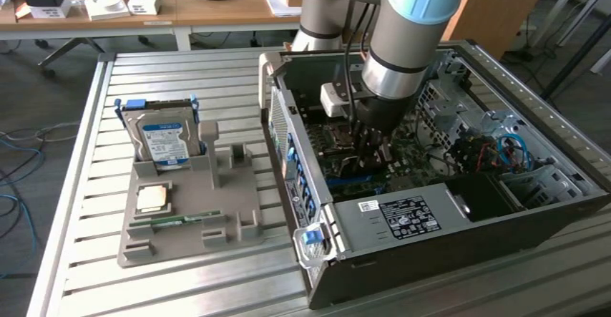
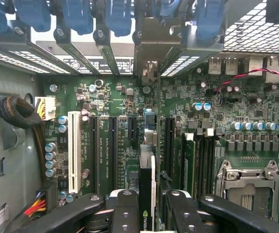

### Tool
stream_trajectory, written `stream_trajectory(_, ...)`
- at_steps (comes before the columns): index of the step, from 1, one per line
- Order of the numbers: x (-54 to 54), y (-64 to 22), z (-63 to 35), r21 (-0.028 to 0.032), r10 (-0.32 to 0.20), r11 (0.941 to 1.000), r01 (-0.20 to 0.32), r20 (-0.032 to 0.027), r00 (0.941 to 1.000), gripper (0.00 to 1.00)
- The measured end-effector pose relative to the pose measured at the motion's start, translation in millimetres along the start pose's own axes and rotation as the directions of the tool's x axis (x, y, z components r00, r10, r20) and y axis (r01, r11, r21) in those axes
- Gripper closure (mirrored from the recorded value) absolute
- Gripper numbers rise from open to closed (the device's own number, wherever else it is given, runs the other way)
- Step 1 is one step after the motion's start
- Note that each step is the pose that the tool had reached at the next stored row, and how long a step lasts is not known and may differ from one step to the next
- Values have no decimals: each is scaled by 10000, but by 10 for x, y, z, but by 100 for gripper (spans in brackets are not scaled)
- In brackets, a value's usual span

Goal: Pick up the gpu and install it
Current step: 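Insert the gpu into the slot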

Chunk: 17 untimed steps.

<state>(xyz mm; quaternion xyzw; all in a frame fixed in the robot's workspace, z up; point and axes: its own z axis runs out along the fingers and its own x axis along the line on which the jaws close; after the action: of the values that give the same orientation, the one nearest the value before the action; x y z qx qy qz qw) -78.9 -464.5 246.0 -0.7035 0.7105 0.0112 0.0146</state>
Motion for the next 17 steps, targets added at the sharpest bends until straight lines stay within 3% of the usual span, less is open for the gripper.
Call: stream_trajectory(17, 0, 1, 2, 2, 27, 10000, -27, -23, 10000, 74)
